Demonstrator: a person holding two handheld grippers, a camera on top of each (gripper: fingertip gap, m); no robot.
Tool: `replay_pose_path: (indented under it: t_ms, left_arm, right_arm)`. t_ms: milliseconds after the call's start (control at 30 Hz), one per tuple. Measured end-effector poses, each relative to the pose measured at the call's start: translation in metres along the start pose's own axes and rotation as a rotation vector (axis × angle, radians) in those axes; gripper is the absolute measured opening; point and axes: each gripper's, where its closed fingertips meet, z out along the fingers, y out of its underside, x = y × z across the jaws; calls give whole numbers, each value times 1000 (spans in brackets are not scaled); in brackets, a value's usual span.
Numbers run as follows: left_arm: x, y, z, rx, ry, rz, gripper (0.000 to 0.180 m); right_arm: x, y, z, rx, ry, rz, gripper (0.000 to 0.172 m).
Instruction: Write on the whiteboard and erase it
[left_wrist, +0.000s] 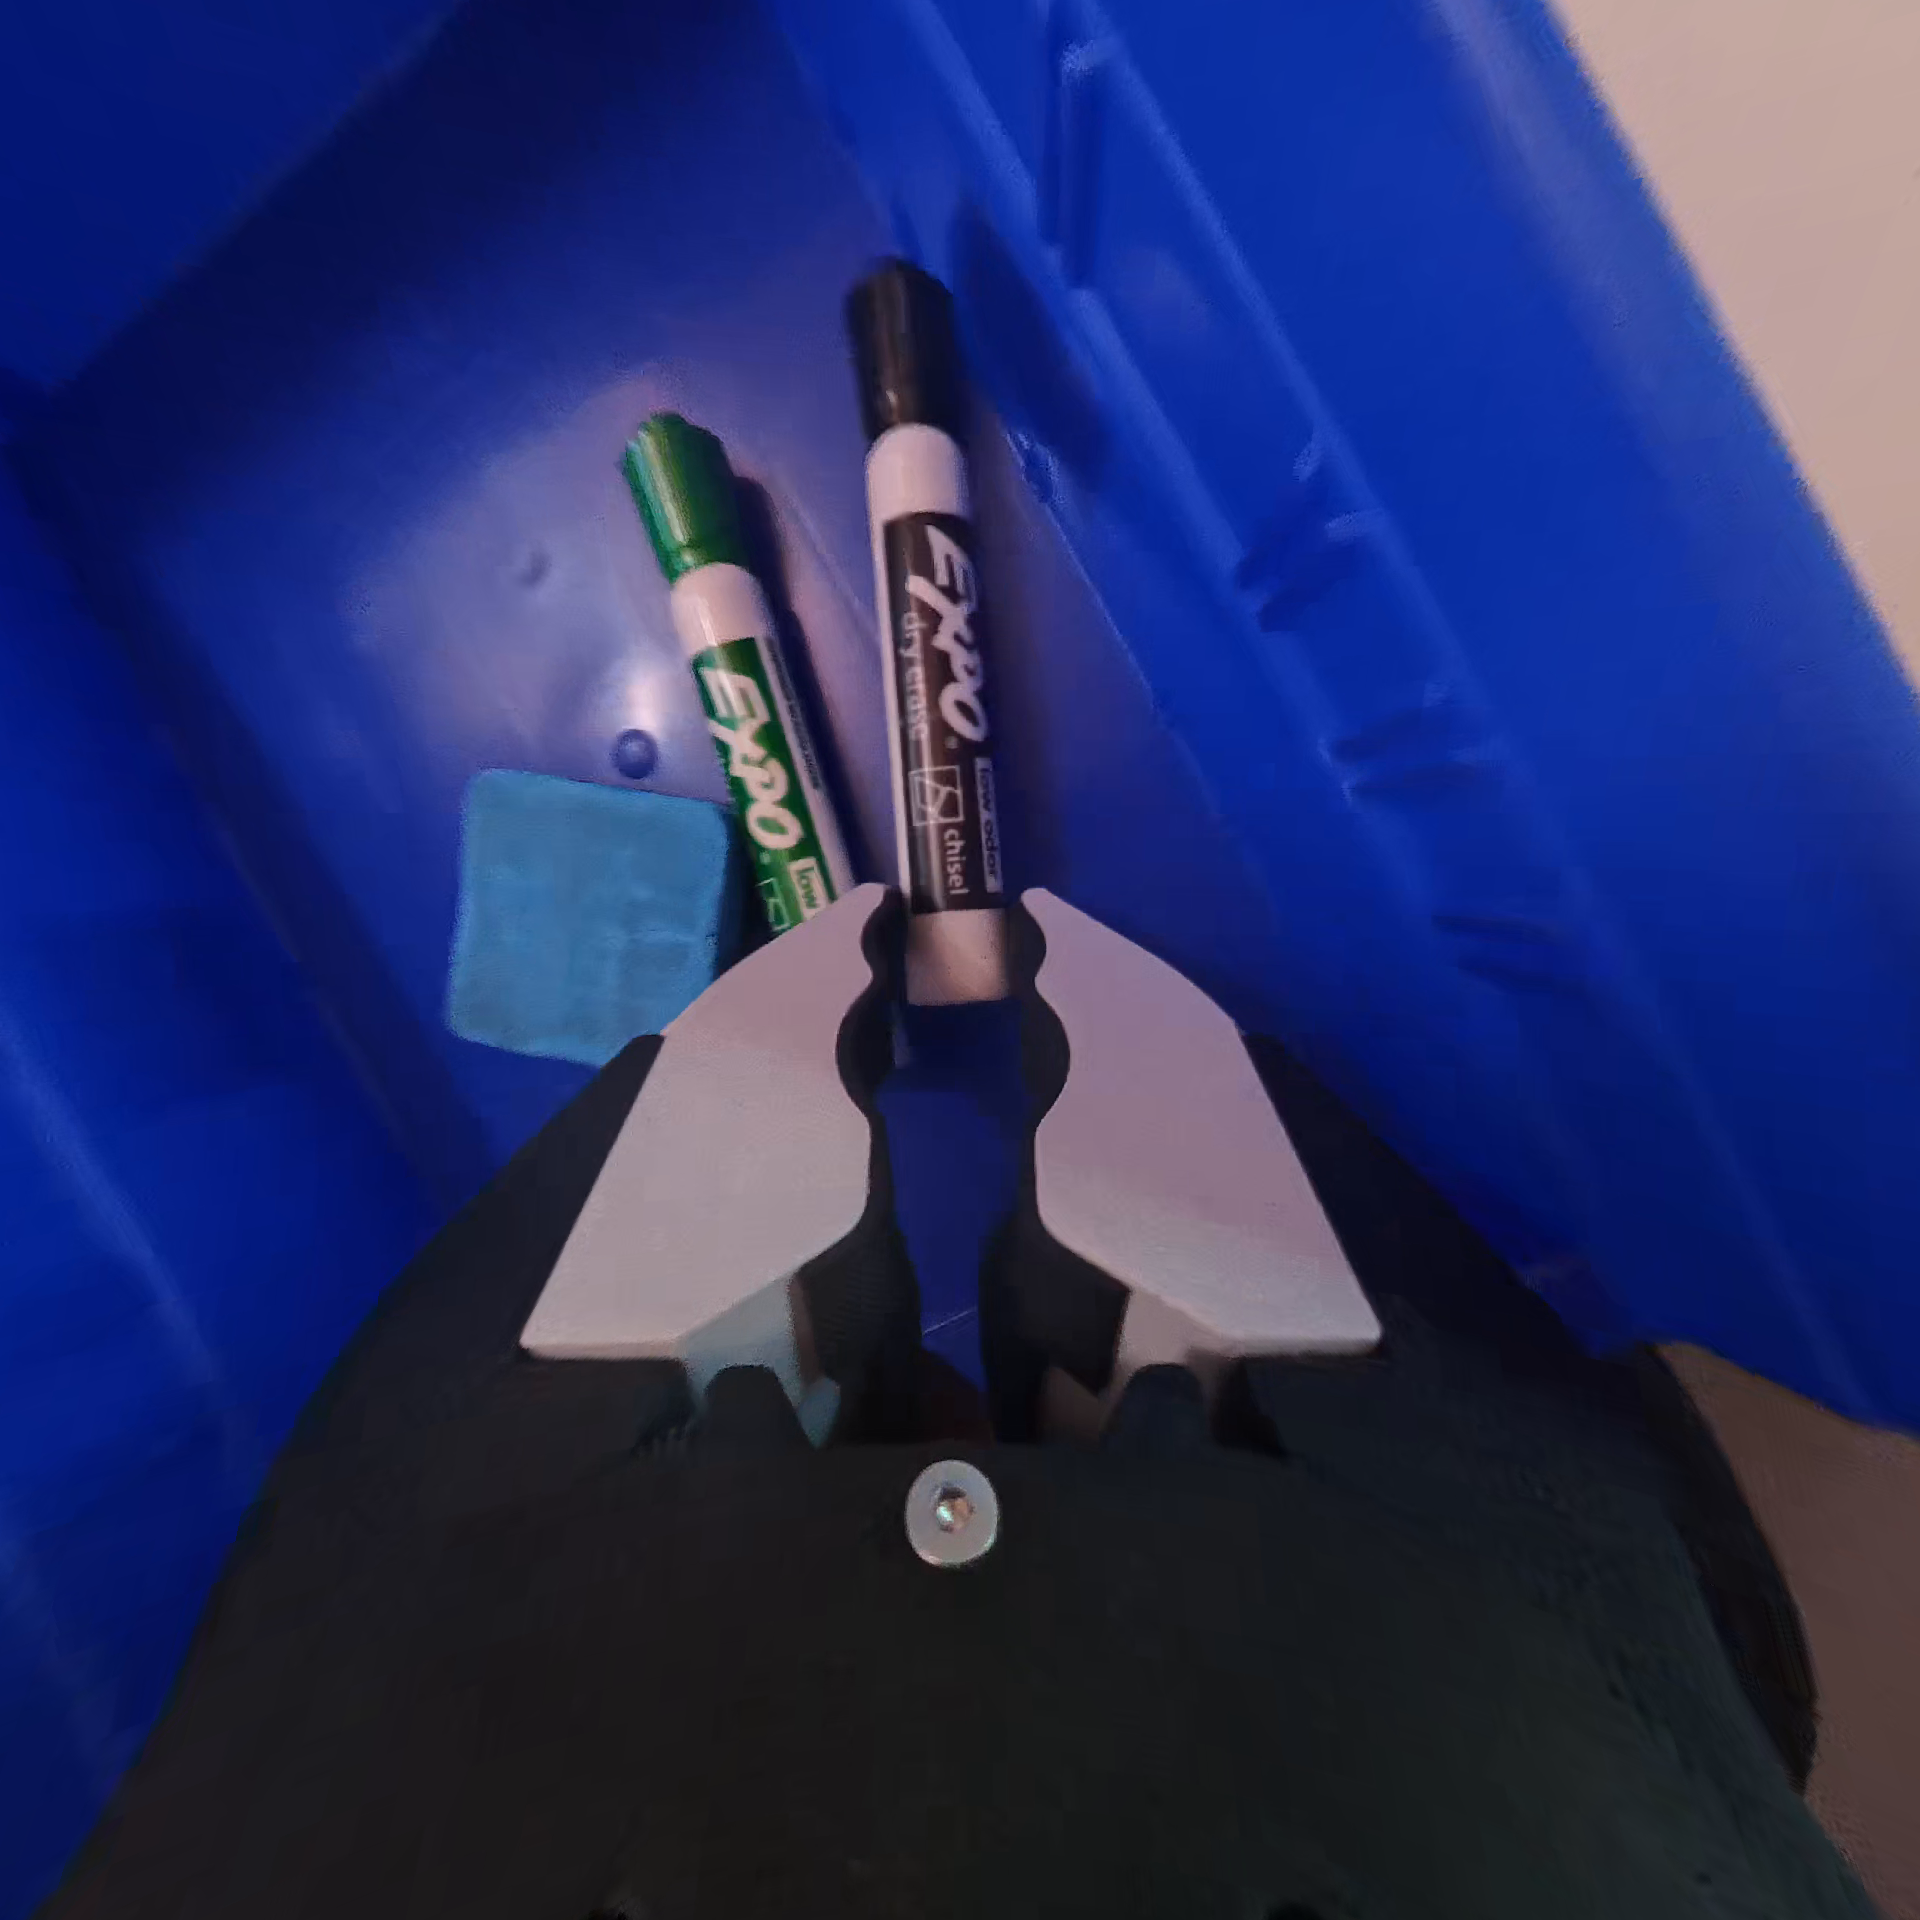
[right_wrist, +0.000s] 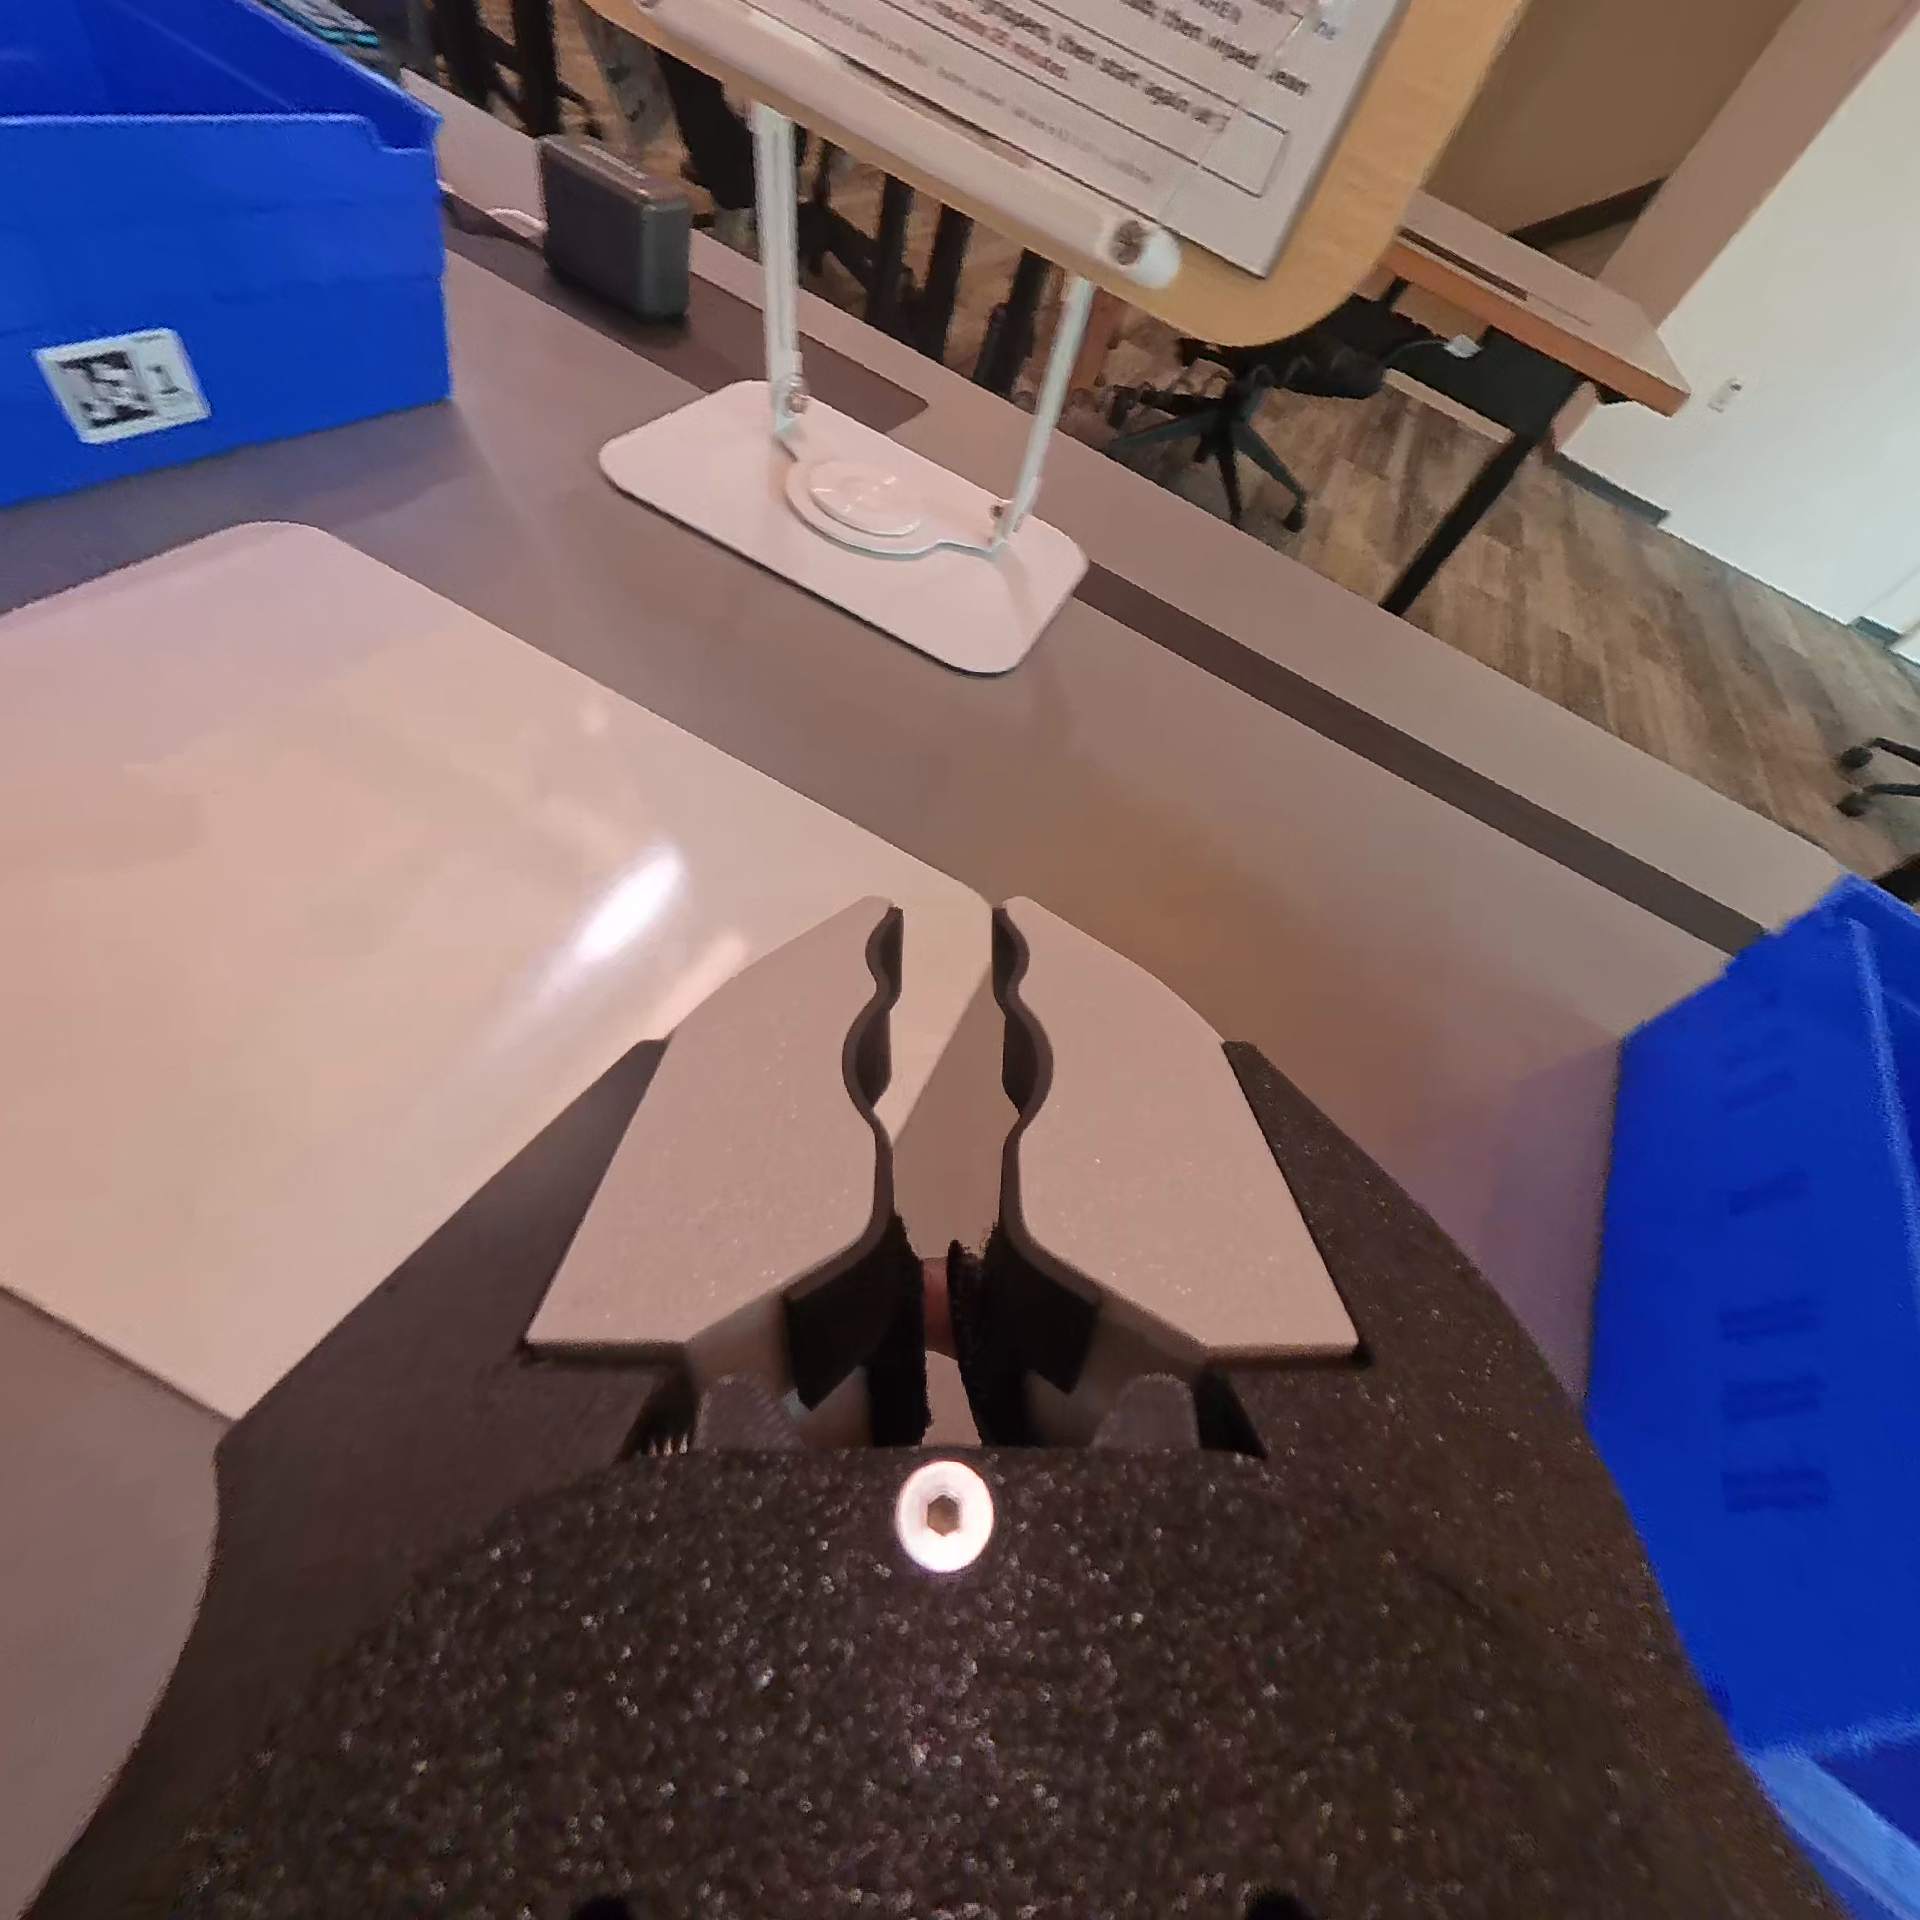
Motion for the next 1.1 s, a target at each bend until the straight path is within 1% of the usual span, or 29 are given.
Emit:
replay_pose_path:
  t_ms: [67, 167, 233, 300, 400, 500, 567, 633, 667, 700, 733, 767, 800, 833, 900, 933, 967, 1000, 1033, 1067, 1100]
  left_arm:
    - [-5, -7, -16, 97, -38, 11, 19]
    - [-17, -18, -52, 205, -161, 86, 19]
    - [-15, -29, -80, 281, -215, 160, 19]
    - [-6, -40, -107, 332, -255, 253, 19]
    - [19, -55, -136, 357, -289, 419, 19]
    - [55, -65, -149, 352, -274, 588, 19]
    - [76, -70, -153, 346, -264, 684, 19]
    - [96, -73, -154, 331, -242, 772, 19]
    - [105, -72, -154, 324, -228, 818, 19]
    - [114, -73, -153, 322, -213, 855, 19]
    - [122, -75, -153, 330, -200, 879, 19]
    - [126, -76, -157, 344, -201, 894, 19]
    - [127, -81, -162, 391, -211, 884, 20]
    - [129, -88, -171, 482, -216, 848, 24]
    - [122, -104, -198, 720, -240, 679, 37]
    - [119, -107, -210, 846, -221, 570, 47]
    - [122, -109, -219, 965, -147, 467, 53]
    - [130, -109, -222, 1072, -38, 373, 57]
    - [140, -110, -220, 1139, 71, 299, 60]
    - [152, -111, -211, 1153, 154, 266, 61]
    - [162, -111, -197, 1125, 192, 266, 62]
  right_arm:
    - [-17, -5, 4, 14, -90, -26, 16]
    - [-52, -23, 10, 70, -275, -106, 17]
    - [-77, -41, 12, 115, -398, -193, 20]
    - [-102, -67, 12, 182, -499, -307, 30]
    - [-140, -114, 10, 295, -621, -453, 47]
    - [-177, -147, 18, 340, -709, -617, 53]
    - [-202, -151, 28, 310, -772, -744, 54]
    - [-225, -141, 36, 236, -838, -869, 55]
    - [-234, -134, 39, 198, -854, -933, 54]
    - [-241, -128, 42, 173, -863, -990, 44]
    - [-246, -123, 42, 162, -874, -1028, 23]
    - [-248, -120, 42, 150, -877, -1022, 17]
    - [-248, -120, 43, 147, -875, -979, 16]
    - [-246, -123, 41, 168, -888, -903, 15]
    - [-238, -136, 32, 269, -956, -676, 14]
    - [-230, -145, 26, 330, -993, -511, 14]
    - [-221, -157, 19, 394, -1038, -321, 14]
    - [-211, -168, 11, 463, -1088, -131, 14]
    - [-202, -177, 0, 534, -1149, 33, 14]
    - [-194, -183, -9, 591, -1193, 165, 14]
    - [-190, -186, -15, 630, -1222, 254, 14]
